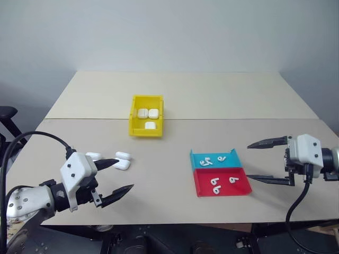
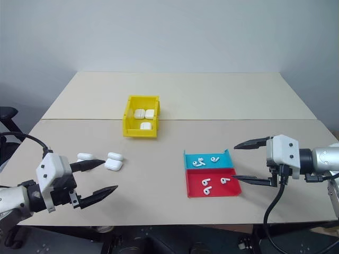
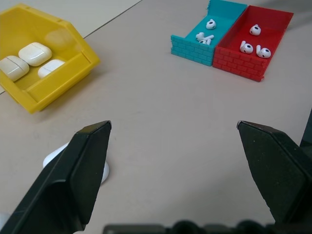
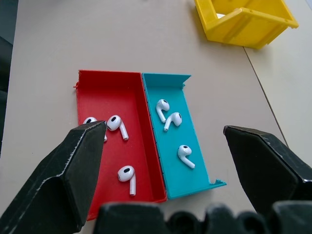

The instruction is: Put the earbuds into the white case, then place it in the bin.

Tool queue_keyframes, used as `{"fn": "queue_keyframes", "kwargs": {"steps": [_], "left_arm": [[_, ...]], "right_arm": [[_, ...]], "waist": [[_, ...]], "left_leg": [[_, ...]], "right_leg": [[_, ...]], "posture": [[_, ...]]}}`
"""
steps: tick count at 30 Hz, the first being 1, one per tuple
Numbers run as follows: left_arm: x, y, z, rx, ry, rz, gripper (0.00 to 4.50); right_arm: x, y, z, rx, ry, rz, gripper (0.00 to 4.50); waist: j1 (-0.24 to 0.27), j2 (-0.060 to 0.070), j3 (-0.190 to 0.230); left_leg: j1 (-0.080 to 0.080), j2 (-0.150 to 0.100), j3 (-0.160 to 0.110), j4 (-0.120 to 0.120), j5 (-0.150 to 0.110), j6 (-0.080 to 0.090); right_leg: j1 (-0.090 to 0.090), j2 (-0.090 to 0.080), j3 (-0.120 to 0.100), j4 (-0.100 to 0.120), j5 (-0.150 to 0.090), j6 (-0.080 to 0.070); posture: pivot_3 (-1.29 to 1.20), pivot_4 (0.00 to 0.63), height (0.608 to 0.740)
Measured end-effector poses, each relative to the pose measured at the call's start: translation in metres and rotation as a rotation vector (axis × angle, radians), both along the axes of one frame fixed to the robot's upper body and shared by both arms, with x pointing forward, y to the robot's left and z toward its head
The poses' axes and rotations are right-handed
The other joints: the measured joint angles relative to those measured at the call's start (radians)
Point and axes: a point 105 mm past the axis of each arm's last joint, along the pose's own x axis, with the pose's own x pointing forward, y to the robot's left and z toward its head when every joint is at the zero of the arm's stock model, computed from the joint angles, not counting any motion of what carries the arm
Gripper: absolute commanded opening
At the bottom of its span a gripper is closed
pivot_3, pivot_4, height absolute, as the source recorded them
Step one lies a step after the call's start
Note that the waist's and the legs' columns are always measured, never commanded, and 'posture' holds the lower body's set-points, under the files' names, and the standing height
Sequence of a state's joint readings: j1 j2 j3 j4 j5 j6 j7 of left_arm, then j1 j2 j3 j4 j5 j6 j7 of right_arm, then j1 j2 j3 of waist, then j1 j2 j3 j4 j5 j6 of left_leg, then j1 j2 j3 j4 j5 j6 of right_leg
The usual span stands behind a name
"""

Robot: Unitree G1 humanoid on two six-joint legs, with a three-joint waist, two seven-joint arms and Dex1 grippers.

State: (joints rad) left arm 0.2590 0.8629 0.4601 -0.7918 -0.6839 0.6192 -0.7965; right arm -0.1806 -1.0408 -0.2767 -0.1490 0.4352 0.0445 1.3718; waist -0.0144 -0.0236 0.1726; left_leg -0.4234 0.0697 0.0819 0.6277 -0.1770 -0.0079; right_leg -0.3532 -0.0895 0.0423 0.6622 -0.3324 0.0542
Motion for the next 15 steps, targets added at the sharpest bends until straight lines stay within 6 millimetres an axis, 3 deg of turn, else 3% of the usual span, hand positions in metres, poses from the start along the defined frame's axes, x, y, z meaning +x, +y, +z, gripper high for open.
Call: {"fn": "queue_keyframes", "kwargs": {"steps": [9, 15], "left_arm": [[-0.002, 0.003, -0.001, 0.012, 0.010, 0.085, 4.50], [0.008, 0.024, -0.004, 0.185, -0.073, 0.360, 4.50]], "right_arm": [[0.002, 0.005, -0.007, -0.016, 0.016, 0.019, 4.46], [0.008, 0.002, -0.011, -0.030, 0.031, 0.004, 4.46]], "waist": [[0.000, 0.000, 0.000], [0.001, 0.000, 0.000]], "left_leg": [[0.000, 0.000, 0.000, 0.000, 0.000, 0.000], [0.000, 0.000, -0.001, 0.000, 0.000, 0.000]], "right_leg": [[0.000, 0.000, 0.000, 0.000, 0.000, 0.000], [0.000, 0.000, 0.000, 0.000, 0.000, 0.000]], "posture": [[0.00, 0.150, 0.740], [0.00, 0.150, 0.740]]}}
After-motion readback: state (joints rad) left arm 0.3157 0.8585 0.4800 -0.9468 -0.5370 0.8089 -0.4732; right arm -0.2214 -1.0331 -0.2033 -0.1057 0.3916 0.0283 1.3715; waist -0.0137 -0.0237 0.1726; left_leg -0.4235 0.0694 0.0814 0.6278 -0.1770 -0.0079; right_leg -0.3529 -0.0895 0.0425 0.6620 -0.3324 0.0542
